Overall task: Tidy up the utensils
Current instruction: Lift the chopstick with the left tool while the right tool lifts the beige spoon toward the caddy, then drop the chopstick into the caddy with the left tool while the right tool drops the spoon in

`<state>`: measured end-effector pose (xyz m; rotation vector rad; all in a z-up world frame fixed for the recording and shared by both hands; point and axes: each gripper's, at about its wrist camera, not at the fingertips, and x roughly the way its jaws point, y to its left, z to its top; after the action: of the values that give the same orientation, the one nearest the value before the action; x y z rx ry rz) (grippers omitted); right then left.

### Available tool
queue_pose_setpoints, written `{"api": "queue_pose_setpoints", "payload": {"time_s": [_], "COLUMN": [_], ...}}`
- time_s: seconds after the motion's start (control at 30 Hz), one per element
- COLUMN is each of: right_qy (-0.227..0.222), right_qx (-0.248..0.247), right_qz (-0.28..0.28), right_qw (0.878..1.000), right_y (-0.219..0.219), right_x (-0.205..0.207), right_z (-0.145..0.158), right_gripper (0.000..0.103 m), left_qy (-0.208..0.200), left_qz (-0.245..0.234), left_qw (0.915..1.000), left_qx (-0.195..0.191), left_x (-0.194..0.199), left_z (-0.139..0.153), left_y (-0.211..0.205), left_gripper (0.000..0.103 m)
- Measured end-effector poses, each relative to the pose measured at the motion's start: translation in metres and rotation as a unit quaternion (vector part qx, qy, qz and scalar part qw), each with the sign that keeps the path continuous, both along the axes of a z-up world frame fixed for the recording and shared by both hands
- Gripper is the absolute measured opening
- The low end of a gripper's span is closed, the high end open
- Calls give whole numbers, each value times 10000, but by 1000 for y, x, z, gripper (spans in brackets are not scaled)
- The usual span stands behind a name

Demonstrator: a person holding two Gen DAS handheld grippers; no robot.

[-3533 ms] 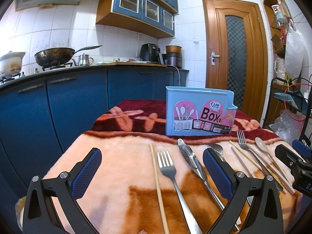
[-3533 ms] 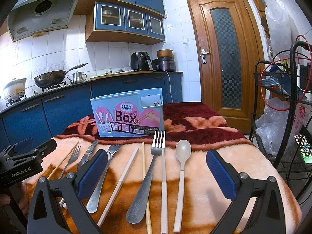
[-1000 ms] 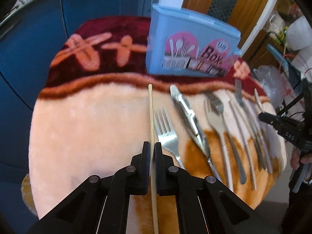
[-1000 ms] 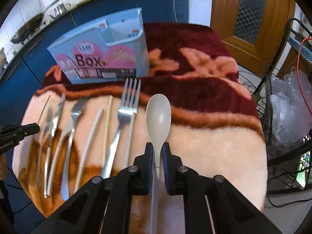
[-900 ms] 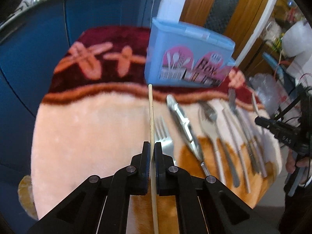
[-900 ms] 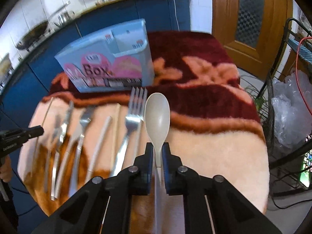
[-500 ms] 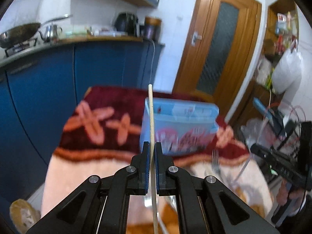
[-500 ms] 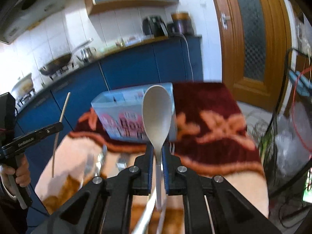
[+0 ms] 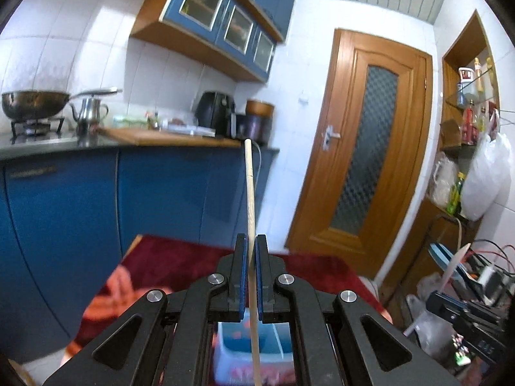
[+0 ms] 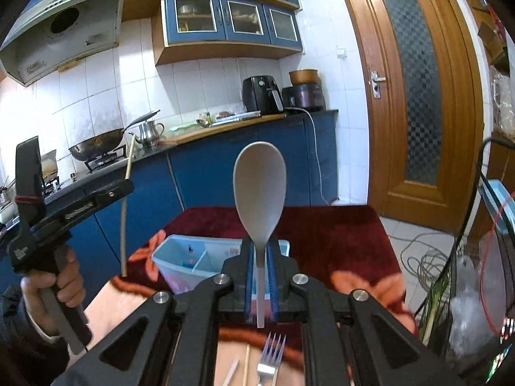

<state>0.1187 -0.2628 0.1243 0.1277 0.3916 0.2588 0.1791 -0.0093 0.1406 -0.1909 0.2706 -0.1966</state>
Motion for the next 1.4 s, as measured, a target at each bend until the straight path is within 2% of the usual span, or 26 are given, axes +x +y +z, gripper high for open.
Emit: {"api": "queue_pose_setpoints", "payload": {"time_s": [0.17,0.4,0.7,0.83,0.97,1.0,1.1,1.4], "right_qy": [-65,240,765,822,883,886,815,578], "right_qx": [-58,-345,-601,-703,-633,-610,-516,-541], "right_qz": [-13,99,228,213,171,145,62,-188], "right_qw": [10000,9991,9950,9939,9939,9941,9953,9967], "right_y": [0,9,21,26,32,34,38,50], "right_x": [22,56,84,85,86,86,82,61], "right_z": [3,-17,-49,-55,-57,-57,-56,-42], "right_gripper": [10,10,10,11,11,16,37,41], "left_qy": [-259,-321,22,121,398,490,610,643], "left_qz": [413,773,532,423,207,128,33,-429], "left_qw": [9988,9959,9969,9974,9976,9975,9972,9962], "left_qx": [81,341,580,568,527,495,442,402], "left_x": [22,36,31,24,28,28,23,11], "left_z": [-8,-40,-68,-77,-80,-81,-80,-63], "left_y": [-10,-22,-26,-19,-14,-11,-4,21], "left_gripper": [4,4,4,5,8,14,35,37]}}
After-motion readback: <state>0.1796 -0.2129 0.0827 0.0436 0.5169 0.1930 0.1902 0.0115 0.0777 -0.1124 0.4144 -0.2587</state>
